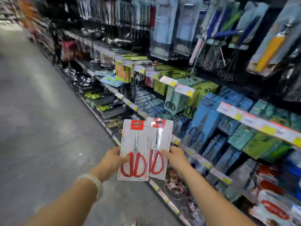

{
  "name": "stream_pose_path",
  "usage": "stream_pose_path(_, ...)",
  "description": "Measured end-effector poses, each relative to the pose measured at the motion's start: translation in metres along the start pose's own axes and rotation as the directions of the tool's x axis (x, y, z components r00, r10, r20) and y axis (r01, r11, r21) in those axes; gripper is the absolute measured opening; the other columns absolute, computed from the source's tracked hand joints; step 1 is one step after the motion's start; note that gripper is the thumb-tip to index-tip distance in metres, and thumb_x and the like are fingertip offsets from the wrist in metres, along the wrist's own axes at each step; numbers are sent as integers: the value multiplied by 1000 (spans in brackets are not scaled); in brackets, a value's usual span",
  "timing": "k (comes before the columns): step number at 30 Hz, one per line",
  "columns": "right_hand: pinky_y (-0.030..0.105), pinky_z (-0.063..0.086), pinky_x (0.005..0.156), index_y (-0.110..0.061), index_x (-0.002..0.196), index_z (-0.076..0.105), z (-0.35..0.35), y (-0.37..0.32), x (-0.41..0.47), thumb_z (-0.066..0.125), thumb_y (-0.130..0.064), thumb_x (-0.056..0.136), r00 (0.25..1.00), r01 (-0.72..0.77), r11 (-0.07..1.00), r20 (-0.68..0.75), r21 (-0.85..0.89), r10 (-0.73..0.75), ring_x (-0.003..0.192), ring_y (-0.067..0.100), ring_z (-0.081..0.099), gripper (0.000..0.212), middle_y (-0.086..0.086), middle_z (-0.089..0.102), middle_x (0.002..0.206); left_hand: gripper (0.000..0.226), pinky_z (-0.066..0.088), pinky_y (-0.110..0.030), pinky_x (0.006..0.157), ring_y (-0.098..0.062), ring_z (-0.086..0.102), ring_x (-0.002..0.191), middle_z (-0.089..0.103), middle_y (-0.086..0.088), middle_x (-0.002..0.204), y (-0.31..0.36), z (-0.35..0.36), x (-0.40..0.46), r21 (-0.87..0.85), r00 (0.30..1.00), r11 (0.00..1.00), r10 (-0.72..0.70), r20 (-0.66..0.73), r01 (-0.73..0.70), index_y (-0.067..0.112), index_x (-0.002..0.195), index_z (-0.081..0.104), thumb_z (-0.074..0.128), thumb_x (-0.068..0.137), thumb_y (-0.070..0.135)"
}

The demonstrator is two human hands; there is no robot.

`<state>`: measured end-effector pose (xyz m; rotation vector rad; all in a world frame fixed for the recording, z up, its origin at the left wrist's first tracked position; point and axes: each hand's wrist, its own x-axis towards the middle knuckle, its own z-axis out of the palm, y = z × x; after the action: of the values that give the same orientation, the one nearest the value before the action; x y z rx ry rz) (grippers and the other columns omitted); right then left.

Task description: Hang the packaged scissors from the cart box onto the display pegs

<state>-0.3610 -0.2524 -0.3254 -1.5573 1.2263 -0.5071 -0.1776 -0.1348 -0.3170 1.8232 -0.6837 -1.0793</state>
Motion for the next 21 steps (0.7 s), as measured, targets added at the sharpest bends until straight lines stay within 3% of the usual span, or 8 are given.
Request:
stream_pose_path(3,30,52,71,-5,103,66,31,-24,43,56,-13,91,998,8,1000,62,11,-9,86,23,65,17,14,70,101,18,53,-46,88,-29,67,83,70,-12,93,-1,-32,42,-66,997,997,-50,-57,47,5,98,62,69,81,3)
stream_pose_path(6,40,54,86,-4,107,66,55,-49,98,57,-13,90,996,44,999,80,-8,-43,93,27,65,21,14,69,104,20,55,-43,85,-29,67,86,70,-13,95,16,-59,91,-76,993,995,-69,-94,62,4,100,61,69,82,5)
stream_pose_path(9,36,51,87,-1,110,65,70,-85,151,56,-11,91,996,33,999,85,-4,-33,91,22,63,23,11,67,102,13,54,-37,78,-28,65,85,68,-10,89,47,-85,140,-87,992,995,-66,-110,56,10,91,58,66,84,3)
stream_pose_path(13,24,51,67,-6,105,65,84,-126,223,56,-13,91,997,48,999,67,1,-48,82,18,63,17,7,67,99,15,55,-39,76,-26,66,81,68,-6,86,85,-118,204,-95,993,995,-31,-118,19,15,88,58,65,84,2)
stream_pose_path(17,21,46,60,-2,110,64,105,-145,274,56,-13,91,999,3,999,52,-55,0,78,16,60,24,8,65,95,27,56,-45,84,-30,69,91,70,-14,102,98,-147,254,-61,995,998,-38,-87,33,7,107,59,69,82,5)
stream_pose_path(21,18,47,60,-3,110,62,129,-157,322,54,-11,92,998,-66,995,10,-68,67,80,15,60,23,11,67,107,13,57,-38,75,-22,68,77,68,-6,83,108,-173,308,-20,997,999,-50,-51,49,14,84,56,64,85,5)
